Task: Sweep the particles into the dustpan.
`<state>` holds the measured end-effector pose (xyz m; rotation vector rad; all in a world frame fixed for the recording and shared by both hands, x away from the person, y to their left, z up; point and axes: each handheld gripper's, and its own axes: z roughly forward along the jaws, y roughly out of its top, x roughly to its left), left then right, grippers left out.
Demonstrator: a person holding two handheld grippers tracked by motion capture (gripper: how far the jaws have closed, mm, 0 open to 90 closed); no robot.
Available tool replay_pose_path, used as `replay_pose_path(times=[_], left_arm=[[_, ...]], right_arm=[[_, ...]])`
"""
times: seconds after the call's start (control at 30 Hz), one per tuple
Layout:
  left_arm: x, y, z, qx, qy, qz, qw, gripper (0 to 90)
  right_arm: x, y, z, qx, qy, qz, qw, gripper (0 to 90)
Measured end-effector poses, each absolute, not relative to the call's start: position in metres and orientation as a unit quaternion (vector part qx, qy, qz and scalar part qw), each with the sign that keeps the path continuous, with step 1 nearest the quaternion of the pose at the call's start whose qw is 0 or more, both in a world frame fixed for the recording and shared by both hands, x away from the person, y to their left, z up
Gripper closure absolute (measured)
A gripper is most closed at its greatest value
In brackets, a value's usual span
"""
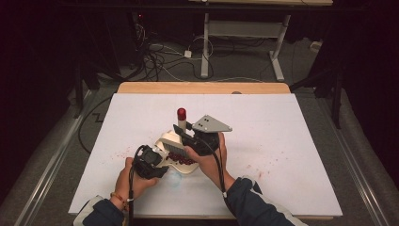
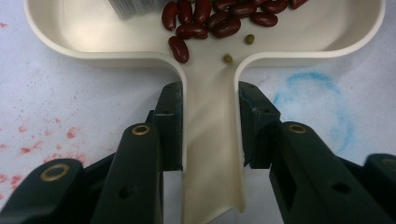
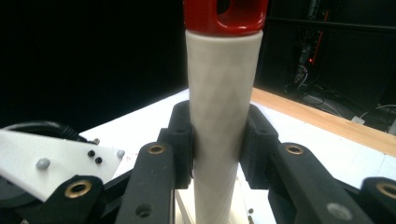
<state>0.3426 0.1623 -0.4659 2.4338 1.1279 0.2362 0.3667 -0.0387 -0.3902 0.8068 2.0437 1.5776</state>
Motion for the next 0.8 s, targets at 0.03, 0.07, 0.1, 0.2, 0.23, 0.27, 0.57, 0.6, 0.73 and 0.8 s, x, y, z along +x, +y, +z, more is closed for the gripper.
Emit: replay_pose_path(times=[0.03,0.07,0.1,0.2,0.23,0.27,0.57,0.6,0.73,0.8], left_arm=[[0.343,0.163,-0.466,0.881,0.408,0.085,0.223,63.6],[0.343,0.163,-0.466,0.881,0.408,0.085,0.223,63.6],[0.343,0.163,-0.466,0.881,0.408,0.084,0.223,63.6],[0.343,0.163,-0.466,0.881,0.407,0.084,0.224,63.7],[0.343,0.163,-0.466,0.881,0.408,0.084,0.224,63.6],[0.343,0.163,-0.466,0.881,0.407,0.083,0.224,63.6],[0.343,0.164,-0.466,0.882,0.406,0.083,0.225,63.6],[0.343,0.164,-0.466,0.882,0.406,0.083,0.224,63.6],[0.343,0.164,-0.466,0.882,0.407,0.082,0.225,63.6],[0.344,0.164,-0.466,0.88,0.408,0.082,0.227,63.6]], right_arm=[[0.367,-0.04,-0.389,0.293,0.736,0.571,0.215,70.0],[0.368,-0.041,-0.387,0.294,0.733,0.574,0.216,70.0],[0.369,-0.043,-0.385,0.294,0.732,0.574,0.219,70.0],[0.371,-0.049,-0.38,0.293,0.728,0.575,0.23,70.0],[0.372,-0.052,-0.378,0.298,0.726,0.577,0.227,70.0],[0.373,-0.054,-0.376,0.301,0.723,0.579,0.226,70.0],[0.378,-0.08,-0.35,0.296,0.714,0.579,0.259,70.0],[0.379,-0.083,-0.348,0.298,0.714,0.576,0.263,69.9],[0.383,-0.093,-0.349,0.299,0.718,0.558,0.289,69.9],[0.385,-0.095,-0.352,0.299,0.72,0.552,0.295,70.0]])
